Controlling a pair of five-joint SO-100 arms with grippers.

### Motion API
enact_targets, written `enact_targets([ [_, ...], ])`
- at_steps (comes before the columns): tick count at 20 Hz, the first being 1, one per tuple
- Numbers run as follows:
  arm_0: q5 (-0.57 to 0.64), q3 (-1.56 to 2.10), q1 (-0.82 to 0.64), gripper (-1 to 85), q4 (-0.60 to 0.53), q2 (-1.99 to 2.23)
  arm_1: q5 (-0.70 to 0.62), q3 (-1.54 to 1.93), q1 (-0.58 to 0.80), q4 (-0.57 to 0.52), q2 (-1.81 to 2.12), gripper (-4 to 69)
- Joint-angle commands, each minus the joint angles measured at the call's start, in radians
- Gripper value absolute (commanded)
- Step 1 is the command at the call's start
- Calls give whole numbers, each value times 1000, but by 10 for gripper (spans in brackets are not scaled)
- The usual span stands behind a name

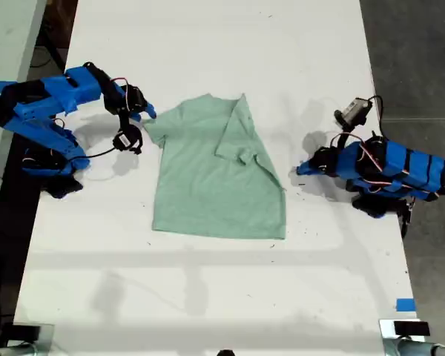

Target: Fold t shirt

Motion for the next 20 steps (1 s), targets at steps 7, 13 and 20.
enact_targets([
  [7, -25, -172, 49, 145, -23, -325, -20, 49, -9, -32, 12, 10],
  [13, -37, -287, 54, -2, 80, -443, -21, 49, -11, -32, 12, 10],
  [20, -221, -640, 351, -3, 284, -414, -23, 49, -11, -32, 12, 10],
])
